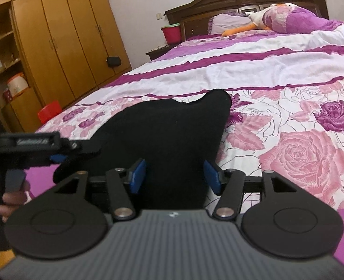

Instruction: Fold small clothes

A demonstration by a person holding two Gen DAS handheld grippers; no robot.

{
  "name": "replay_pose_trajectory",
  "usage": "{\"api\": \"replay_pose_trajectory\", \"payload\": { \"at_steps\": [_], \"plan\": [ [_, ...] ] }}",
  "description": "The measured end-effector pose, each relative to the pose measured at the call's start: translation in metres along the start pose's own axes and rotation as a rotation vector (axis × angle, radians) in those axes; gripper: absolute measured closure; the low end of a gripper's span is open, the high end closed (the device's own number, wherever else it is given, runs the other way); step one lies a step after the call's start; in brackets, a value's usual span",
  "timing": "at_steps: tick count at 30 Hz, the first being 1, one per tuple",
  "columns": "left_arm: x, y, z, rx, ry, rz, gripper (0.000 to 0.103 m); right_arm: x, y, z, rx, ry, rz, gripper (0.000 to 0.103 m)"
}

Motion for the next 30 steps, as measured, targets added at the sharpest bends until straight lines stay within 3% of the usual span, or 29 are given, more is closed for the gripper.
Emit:
{"api": "replay_pose_trajectory", "payload": {
  "at_steps": [4,9,18,21,30],
  "plan": [
    [-0.001,-0.001,-0.001,-0.009,0.0,-0.022,0.019,0.002,0.007,-0.002,-0.015,0.015,0.043,0.037],
    [-0.008,-0.005,0.013,-0.005,-0.062,-0.052,0.018,0.002,0.02,0.0,-0.017,0.003,0.124,0.037],
    [-0.015,-0.006,0.019,-0.01,-0.068,-0.018,0.017,-0.005,0.03,0.015,0.023,-0.034,0.216,0.037],
    [-0.016,-0.006,0.02,-0.009,-0.069,-0.017,0.017,-0.009,0.033,0.019,0.022,-0.05,0.238,0.027],
    [-0.018,-0.007,0.023,-0.013,-0.07,-0.009,0.017,-0.012,0.038,0.028,0.05,-0.096,0.266,0.022]
  ]
}}
Point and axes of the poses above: each gripper's, at about its wrist camera, not at the fingertips, and z roughly the way its jaws point, y to its right, x to its top, the point moved 1 cm from there along z, roughly the way its jaws point, and after that the axes turned 7 degrees about y, right-handed, at the moved point
